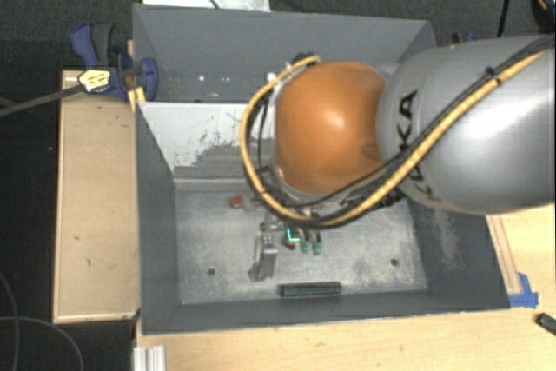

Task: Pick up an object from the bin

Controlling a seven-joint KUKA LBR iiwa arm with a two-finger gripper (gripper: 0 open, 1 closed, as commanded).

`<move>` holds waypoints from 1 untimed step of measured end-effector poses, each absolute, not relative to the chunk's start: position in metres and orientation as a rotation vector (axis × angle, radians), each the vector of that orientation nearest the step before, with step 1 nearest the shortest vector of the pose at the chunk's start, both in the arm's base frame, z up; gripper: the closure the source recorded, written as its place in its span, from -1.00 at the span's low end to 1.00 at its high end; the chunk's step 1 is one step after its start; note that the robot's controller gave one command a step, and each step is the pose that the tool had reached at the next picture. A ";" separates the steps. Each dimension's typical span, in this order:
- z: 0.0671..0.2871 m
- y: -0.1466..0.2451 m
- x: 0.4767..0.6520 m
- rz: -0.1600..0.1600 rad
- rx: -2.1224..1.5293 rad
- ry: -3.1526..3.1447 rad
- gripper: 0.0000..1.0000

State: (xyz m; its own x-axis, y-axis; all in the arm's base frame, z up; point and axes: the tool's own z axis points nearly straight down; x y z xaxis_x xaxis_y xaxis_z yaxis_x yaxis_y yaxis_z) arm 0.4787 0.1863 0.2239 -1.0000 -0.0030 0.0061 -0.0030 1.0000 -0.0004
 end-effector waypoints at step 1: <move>0.179 0.119 0.504 0.005 -0.128 -3.137 -1.00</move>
Offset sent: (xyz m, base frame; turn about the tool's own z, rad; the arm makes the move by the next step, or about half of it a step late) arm 0.0246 -0.0627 -0.0430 0.0763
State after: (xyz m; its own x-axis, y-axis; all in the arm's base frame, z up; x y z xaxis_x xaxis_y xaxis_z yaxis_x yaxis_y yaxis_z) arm 0.5041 0.1191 0.1787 -0.9967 0.0816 0.0022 0.0816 0.9967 -0.0033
